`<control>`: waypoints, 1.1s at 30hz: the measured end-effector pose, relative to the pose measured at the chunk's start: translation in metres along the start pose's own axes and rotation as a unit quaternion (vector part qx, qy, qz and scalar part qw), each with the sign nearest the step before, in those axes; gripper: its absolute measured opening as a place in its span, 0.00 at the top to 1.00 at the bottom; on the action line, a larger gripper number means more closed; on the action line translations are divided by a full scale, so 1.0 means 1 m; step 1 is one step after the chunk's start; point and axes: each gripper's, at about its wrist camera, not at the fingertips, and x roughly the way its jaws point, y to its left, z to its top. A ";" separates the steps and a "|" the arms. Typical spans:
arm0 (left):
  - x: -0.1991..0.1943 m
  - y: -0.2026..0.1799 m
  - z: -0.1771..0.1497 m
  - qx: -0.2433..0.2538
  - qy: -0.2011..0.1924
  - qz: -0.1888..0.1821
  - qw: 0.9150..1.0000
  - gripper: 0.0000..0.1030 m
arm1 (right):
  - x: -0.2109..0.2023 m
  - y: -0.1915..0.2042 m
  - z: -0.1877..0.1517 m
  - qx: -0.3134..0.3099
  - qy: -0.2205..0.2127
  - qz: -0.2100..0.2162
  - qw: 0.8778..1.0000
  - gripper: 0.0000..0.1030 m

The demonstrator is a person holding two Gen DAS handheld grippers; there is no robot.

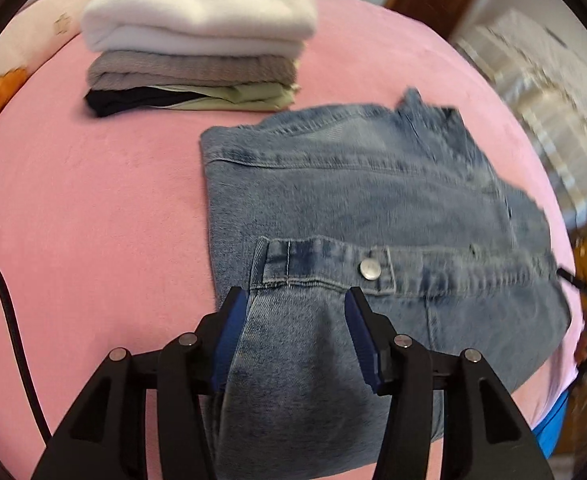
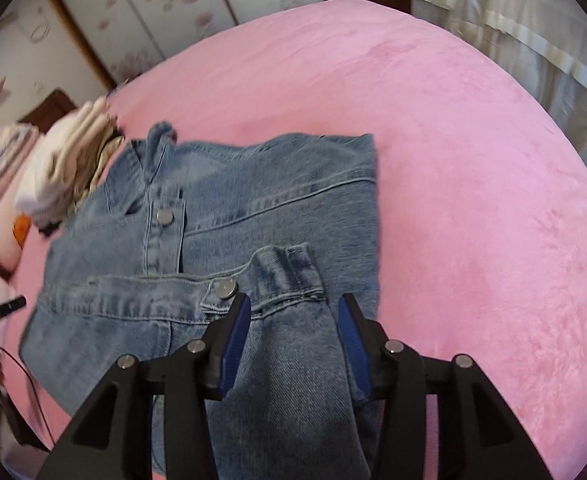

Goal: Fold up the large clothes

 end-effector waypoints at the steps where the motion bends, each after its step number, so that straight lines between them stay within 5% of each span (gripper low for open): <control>1: 0.002 0.000 0.000 0.007 0.008 -0.003 1.000 0.52 | 0.004 0.002 0.000 -0.006 0.005 0.004 1.000 0.56; 5: 0.014 0.002 -0.002 0.035 0.029 0.011 0.999 0.52 | 0.018 0.005 0.001 -0.027 0.023 -0.008 0.999 0.53; 10: 0.033 0.002 -0.001 0.047 0.055 0.011 0.997 0.52 | 0.028 0.000 0.000 -0.031 0.034 -0.014 0.999 0.37; 22: 0.057 0.018 0.002 0.022 0.071 -0.009 0.997 0.44 | 0.034 -0.008 -0.004 -0.026 0.024 -0.001 0.999 0.35; 26: 0.050 0.007 -0.005 0.016 0.041 0.024 0.999 0.67 | 0.027 0.006 -0.013 -0.047 0.010 -0.027 0.999 0.58; 28: 0.041 -0.003 -0.010 0.011 0.022 0.048 0.999 0.78 | 0.020 0.016 -0.018 -0.062 0.001 -0.049 0.997 0.79; 33: 0.001 -0.020 -0.031 -0.005 -0.035 0.114 0.993 0.85 | -0.011 0.031 -0.031 -0.069 -0.038 -0.071 0.994 0.86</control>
